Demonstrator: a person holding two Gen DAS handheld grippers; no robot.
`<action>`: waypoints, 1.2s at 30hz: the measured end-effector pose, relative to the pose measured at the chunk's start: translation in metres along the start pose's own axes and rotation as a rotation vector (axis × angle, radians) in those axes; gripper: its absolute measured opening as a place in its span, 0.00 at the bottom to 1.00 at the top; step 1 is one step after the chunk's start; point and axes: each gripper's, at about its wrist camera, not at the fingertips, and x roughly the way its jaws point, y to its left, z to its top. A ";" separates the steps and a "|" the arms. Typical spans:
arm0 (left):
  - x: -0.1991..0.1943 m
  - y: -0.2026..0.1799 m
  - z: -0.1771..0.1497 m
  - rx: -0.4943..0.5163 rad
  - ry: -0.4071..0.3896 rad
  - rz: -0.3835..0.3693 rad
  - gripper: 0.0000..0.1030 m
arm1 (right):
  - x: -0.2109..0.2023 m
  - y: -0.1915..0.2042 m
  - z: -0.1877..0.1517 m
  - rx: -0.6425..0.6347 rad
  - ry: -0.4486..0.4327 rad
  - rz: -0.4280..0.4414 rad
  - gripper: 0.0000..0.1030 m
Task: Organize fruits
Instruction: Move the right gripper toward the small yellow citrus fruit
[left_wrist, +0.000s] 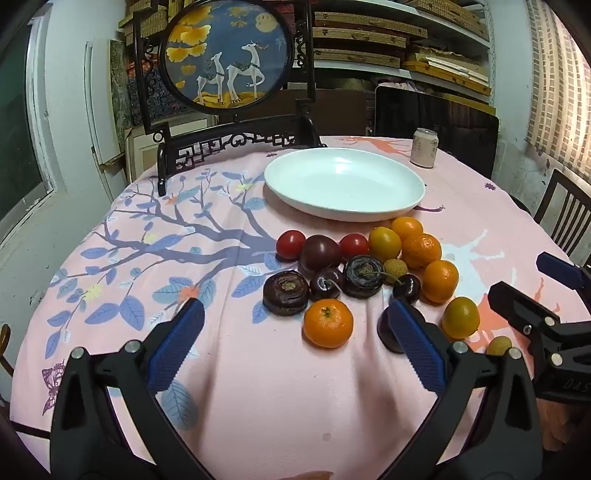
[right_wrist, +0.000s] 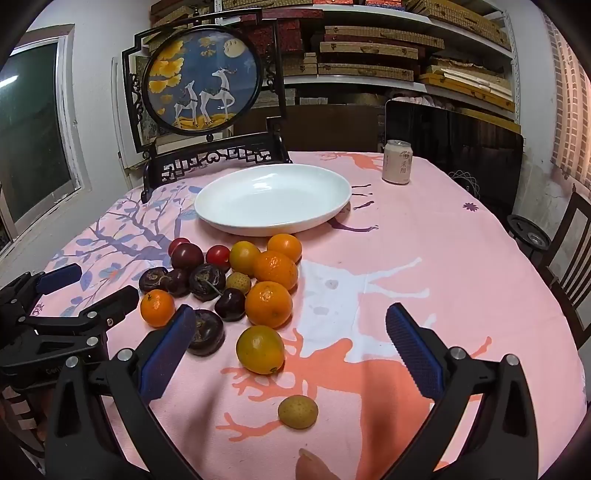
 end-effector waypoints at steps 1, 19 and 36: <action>0.000 0.000 0.000 0.005 0.001 0.005 0.98 | 0.000 0.000 0.000 0.001 -0.001 0.002 0.99; 0.005 -0.001 -0.003 0.018 0.014 0.008 0.98 | 0.002 0.000 -0.001 0.004 0.012 0.001 0.99; 0.016 0.005 -0.006 -0.005 0.085 0.004 0.98 | 0.009 -0.007 -0.003 0.028 0.061 0.043 0.99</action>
